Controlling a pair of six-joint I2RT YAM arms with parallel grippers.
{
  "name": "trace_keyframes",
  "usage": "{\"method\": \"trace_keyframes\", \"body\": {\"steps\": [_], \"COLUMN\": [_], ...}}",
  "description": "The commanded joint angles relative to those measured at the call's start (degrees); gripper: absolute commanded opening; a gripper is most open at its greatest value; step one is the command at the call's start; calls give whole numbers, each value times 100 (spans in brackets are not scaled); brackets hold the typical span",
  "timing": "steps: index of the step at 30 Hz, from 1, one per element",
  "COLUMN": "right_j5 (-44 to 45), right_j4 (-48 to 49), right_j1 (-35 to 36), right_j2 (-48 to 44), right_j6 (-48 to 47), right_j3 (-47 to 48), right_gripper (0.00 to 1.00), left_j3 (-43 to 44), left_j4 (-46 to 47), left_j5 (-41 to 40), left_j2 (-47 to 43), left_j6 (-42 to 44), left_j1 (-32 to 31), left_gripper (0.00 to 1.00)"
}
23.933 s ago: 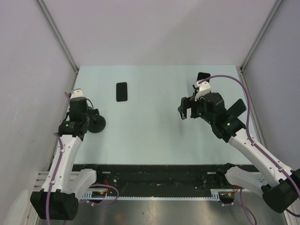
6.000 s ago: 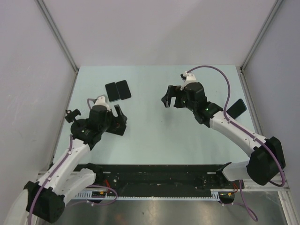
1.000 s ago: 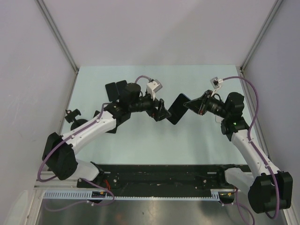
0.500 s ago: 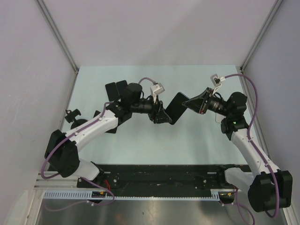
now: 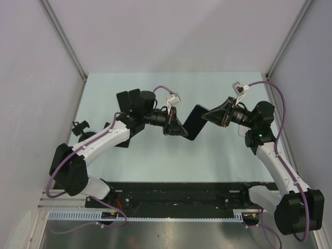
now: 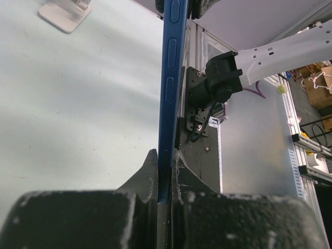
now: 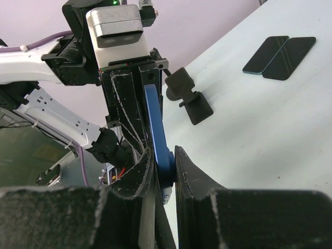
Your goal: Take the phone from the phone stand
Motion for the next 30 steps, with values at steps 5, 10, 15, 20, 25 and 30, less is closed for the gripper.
{"method": "trace_keyframes", "body": {"steps": [5,10,15,20,25,30], "right_j5": [560,920,1755,2379,2556,2670], "right_j4": [-709,-1473,-2274,-3109,-3575,-3795], "right_j1": [-97,-361,-405,-388,-388,-362], "right_j2": [-227,-551,-921,-1386,-1659,-1835], "right_j6": [-522,-812,-1338,-1744,-1955,-2034], "right_j3": [239,239,230,239,239,239], "right_gripper": [69,100,100,100,100,100], "left_j3": [-284,-275,-275,-346,-39,743], "left_j4": [1400,1533,1550,1515,1331,778], "left_j5": [-233,-620,-1908,-3212,-3837,-4250], "left_j2": [-28,-1,200,578,1184,2072], "left_j6": [-743,-902,-1350,-2113,-2178,-2063], "left_j1": [284,372,636,1198,1628,1910], "left_gripper": [0,0,0,0,0,0]}}
